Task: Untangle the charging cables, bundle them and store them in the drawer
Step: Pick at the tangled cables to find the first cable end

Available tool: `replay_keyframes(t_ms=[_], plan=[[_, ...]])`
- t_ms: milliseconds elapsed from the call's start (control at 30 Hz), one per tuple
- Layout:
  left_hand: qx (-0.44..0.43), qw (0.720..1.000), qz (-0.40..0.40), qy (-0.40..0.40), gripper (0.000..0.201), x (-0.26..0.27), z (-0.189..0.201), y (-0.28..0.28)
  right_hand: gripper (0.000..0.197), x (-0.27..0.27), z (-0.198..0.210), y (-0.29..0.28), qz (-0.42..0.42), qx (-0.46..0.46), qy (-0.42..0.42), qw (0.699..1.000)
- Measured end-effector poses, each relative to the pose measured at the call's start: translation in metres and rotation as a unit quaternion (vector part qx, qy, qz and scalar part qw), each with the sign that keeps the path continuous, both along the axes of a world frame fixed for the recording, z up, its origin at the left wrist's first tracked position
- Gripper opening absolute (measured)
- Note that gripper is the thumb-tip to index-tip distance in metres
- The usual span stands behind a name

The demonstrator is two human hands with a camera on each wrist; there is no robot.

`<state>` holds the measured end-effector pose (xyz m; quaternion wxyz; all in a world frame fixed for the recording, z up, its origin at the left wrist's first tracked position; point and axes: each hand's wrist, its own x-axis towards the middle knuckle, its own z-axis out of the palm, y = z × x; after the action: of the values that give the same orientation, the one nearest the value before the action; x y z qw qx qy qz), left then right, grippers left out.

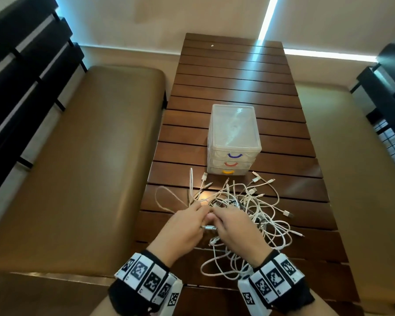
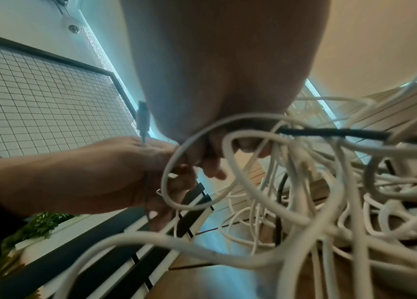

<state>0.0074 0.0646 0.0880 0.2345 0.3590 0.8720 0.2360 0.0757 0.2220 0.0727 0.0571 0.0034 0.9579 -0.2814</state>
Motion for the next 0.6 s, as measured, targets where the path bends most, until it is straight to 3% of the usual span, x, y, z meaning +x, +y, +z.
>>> replay_keyframes(t_ms=[100, 200, 333, 500, 600], plan=[[-0.008, 1.000, 0.014, 0.004, 0.026, 0.001, -0.004, -0.005, 0.033, 0.001, -0.005, -0.002, 0.010, -0.014, -0.007, 1.000], [0.082, 0.995, 0.062, -0.004, 0.019, -0.006, 0.008, -0.013, 0.039, -0.004, -0.004, 0.004, 0.024, -0.067, -0.042, 0.997], [0.173, 0.967, 0.172, 0.076, 0.027, -0.034, 0.029, -0.031, 0.035, -0.015, 0.000, 0.022, -0.005, -0.118, -0.089, 0.989], [0.191, 0.958, 0.194, 0.093, 0.027, -0.036, 0.042, -0.039, 0.040, -0.030, 0.004, 0.027, -0.076, -0.126, 0.049, 0.988], [0.113, 0.969, 0.217, 0.030, 0.026, -0.030, 0.031, -0.041, 0.041, -0.027, -0.004, 0.020, -0.100, -0.065, 0.131, 0.984]])
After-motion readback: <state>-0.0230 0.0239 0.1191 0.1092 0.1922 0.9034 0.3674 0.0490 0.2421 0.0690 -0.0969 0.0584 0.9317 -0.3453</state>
